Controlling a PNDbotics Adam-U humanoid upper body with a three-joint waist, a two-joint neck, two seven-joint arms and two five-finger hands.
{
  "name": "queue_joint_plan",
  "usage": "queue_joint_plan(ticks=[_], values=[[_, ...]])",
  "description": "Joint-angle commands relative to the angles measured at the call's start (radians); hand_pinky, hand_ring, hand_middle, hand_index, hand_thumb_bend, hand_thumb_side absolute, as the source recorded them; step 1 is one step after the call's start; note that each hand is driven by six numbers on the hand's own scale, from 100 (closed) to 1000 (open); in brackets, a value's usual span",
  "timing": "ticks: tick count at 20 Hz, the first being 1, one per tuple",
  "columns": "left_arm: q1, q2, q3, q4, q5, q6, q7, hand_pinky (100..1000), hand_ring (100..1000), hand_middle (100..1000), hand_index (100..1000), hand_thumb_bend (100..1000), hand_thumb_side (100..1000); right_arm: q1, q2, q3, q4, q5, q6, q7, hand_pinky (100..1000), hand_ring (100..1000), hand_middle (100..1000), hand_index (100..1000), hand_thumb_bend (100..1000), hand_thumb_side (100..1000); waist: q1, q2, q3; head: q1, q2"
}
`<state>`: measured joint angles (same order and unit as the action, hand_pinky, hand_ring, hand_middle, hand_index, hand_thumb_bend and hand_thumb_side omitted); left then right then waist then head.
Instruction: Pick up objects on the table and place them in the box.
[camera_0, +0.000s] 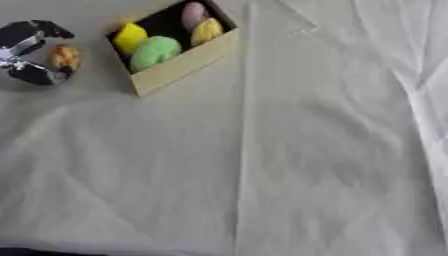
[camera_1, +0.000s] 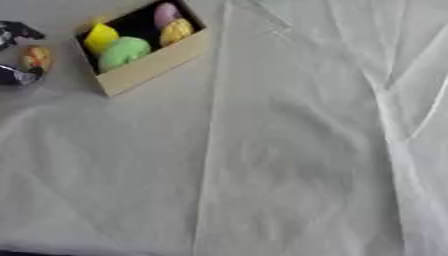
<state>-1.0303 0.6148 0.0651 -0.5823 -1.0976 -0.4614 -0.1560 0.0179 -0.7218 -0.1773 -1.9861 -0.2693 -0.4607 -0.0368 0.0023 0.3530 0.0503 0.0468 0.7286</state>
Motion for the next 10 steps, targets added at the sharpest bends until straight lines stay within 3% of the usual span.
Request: queue_joint_plan(ticks=[1, 10], values=[[-0.022, 0.031, 0.009, 0.001, -0.047, 0.023, 0.017, 775, 869, 782, 855, 416, 149, -0.005, -0.016, -0.003, -0.014, 0.013, -0.002, 0.003, 1000, 756, 768, 855, 100, 608, -0.014, -0.001, 0.002, 0.006, -0.011], [-0.024, 0.030, 0.014, 0.028, -0.140, 0.065, 0.082, 731, 835, 744, 784, 434, 174, -0.004, -0.009, 0.003, -0.014, 0.023, 0.003, 0.011, 1000, 757, 769, 856, 100, 610, -0.015, 0.001, 0.003, 0.012, -0.019]])
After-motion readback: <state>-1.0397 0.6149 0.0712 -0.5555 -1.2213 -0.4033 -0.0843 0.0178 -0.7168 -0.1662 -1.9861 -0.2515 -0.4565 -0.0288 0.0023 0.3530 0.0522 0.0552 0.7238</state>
